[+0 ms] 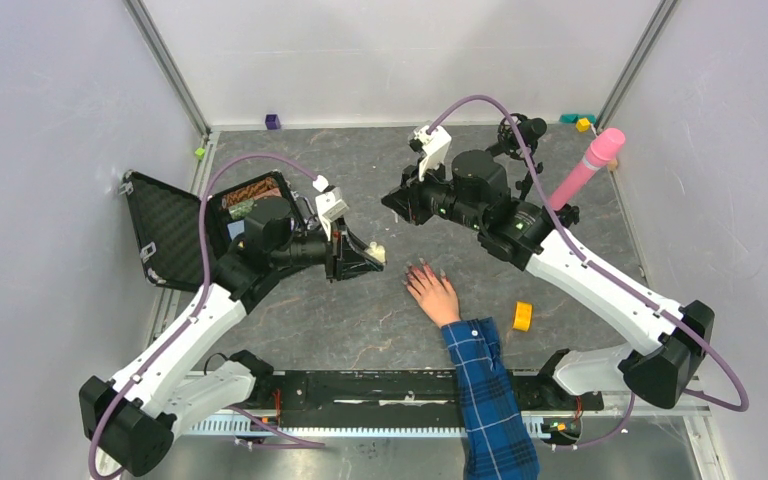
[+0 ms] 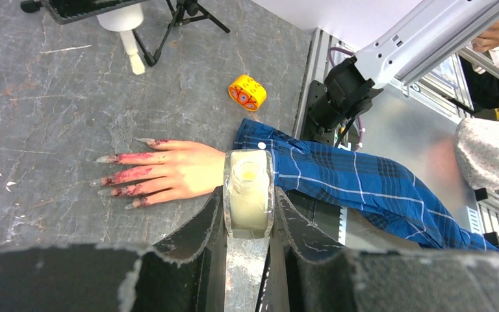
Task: Paint the nails
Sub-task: Close the nail polish bottle.
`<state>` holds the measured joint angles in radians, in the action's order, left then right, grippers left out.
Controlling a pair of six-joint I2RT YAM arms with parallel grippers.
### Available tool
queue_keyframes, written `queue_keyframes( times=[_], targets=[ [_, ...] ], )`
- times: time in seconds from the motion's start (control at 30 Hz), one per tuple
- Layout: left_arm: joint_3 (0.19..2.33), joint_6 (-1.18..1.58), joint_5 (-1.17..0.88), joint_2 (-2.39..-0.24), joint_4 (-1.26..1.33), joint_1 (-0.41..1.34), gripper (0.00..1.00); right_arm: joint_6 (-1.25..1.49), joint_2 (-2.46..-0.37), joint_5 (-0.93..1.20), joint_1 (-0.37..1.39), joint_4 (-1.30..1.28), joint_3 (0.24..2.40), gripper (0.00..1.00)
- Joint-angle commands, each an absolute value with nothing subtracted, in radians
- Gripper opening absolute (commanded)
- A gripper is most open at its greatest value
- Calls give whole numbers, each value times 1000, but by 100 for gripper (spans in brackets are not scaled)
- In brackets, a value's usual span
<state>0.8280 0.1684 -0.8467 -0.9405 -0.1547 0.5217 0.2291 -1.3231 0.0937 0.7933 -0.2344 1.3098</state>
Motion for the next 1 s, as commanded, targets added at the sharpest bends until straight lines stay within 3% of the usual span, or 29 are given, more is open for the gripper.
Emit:
queue_keyframes(
  times=[0.0,0.97],
  targets=[
    [852,180,-875,-963,-147,530,2,273,-1328,226,788,-176,1377,0],
    [868,169,-811,-984,-187,531,2,343,-1383,483,790,-86,1337,0]
  ],
)
